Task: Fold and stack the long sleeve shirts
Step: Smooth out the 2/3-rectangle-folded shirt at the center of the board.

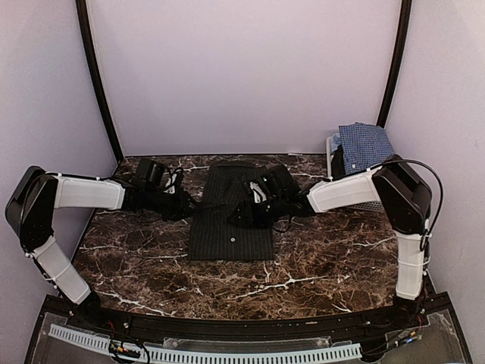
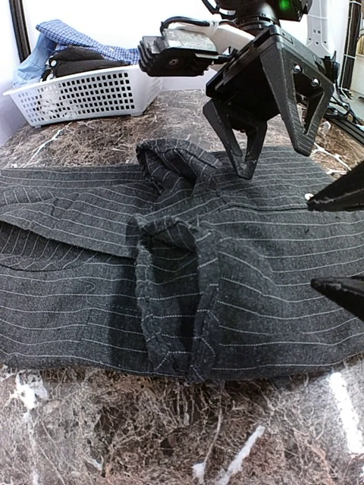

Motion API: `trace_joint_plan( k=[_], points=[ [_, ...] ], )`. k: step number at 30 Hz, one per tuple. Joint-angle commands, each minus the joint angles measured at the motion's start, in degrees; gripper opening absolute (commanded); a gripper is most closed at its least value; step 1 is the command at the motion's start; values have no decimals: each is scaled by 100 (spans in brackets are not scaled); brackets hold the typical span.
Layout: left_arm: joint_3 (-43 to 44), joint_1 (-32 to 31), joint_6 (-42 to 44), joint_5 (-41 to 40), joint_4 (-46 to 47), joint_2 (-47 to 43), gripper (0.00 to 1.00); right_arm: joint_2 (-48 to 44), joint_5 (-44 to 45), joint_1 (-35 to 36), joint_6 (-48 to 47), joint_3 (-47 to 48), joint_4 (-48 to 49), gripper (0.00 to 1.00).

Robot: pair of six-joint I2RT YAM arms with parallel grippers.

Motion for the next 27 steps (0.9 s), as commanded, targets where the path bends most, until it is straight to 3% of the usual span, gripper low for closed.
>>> trace_joint_plan(
  k=[1, 13, 27],
  points=[
    [100, -34, 66, -14, -98, -108, 28, 318, -244, 35, 113, 231, 434, 63],
    [210, -26, 107, -65, -115, -81, 28, 1071, -782, -290, 35, 1377, 422, 65],
    [361, -26, 228, -54, -392, -30, 28, 2160, -1874, -610, -805, 3120, -44, 69]
  ],
)
